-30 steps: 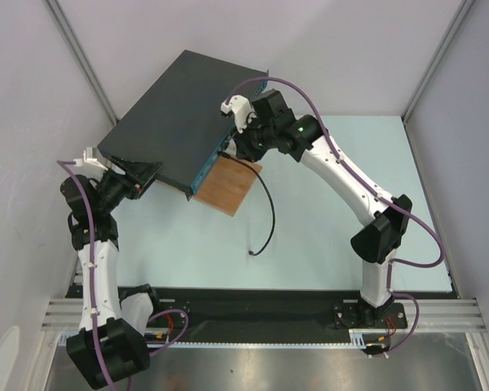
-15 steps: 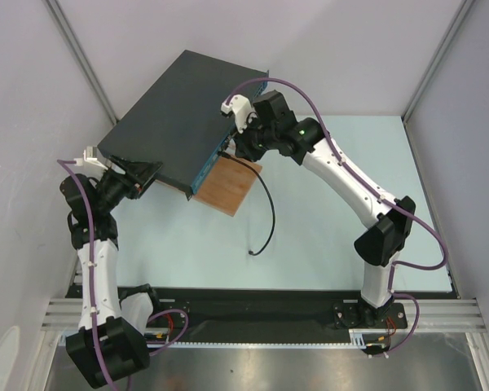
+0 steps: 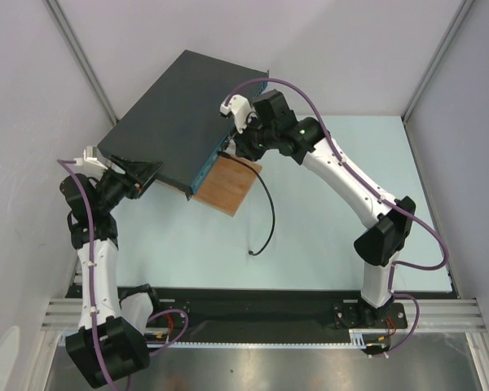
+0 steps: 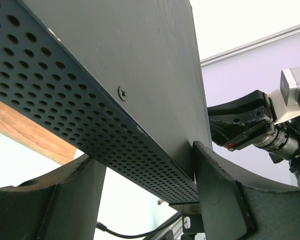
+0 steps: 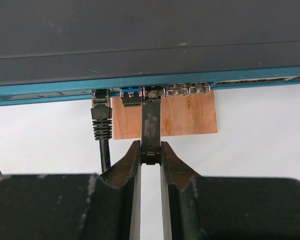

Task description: Insert the plug into the switch port

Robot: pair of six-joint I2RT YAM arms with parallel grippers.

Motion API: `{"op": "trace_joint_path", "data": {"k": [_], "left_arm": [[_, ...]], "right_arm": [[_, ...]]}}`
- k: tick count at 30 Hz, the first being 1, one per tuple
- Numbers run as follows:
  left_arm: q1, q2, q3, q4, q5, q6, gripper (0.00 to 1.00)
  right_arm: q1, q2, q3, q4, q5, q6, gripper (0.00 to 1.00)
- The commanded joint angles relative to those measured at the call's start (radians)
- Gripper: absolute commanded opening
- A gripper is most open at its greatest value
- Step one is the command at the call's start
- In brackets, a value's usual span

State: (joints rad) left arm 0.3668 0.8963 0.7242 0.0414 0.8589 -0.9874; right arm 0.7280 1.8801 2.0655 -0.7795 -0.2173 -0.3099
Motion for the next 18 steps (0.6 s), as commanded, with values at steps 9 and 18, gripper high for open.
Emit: {"op": "trace_joint_path", "data": {"k": [9,18], "left_arm": [[-0.023,0.016,0.063,0.094,-0.061,0.105,0.07],[-0.023,0.015,0.06,0.094,-0.061,0.11,0.06]], "right_arm": [[0.037,0.036,0.183,0.026,-0.028,-0.02,0.0],[0.028,0.022,0.113,0.051,-0.065,0.012,0.0]]}}
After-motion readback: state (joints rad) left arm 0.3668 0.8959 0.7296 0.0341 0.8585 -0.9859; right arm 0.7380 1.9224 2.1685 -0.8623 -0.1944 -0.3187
